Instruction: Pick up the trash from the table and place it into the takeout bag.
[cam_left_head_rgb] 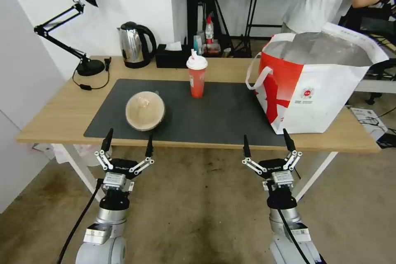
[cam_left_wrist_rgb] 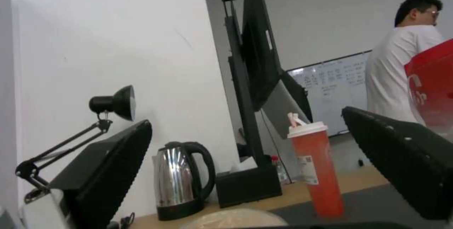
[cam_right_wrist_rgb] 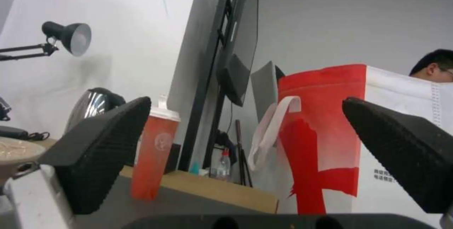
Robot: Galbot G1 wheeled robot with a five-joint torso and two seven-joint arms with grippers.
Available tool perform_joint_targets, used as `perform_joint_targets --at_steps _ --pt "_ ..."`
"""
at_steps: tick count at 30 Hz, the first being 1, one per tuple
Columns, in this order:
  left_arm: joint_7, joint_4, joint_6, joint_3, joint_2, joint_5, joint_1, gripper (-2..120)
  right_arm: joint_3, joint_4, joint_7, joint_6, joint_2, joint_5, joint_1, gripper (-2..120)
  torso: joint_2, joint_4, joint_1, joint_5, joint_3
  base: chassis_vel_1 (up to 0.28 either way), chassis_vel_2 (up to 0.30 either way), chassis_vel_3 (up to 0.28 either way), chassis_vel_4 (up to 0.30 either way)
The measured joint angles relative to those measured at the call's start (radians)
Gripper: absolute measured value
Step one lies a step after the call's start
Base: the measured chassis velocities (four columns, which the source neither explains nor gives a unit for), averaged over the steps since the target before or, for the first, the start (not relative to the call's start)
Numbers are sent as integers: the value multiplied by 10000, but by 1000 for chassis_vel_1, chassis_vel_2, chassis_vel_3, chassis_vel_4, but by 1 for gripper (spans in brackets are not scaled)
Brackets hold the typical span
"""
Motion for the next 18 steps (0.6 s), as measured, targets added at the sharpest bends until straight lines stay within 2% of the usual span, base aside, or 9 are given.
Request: perform_joint_targets --at_steps 9,18 --pt "0 19 -1 4 0 -6 -22 100 -14 78 -19 -69 -28 -27 18 100 0 0 0 1 0 0 0 0 0" --pt "-1 26 -1 72 -1 5 -10 100 -293 544 -185 -660 -333 231 150 100 0 0 0 0 0 0 0 0 0"
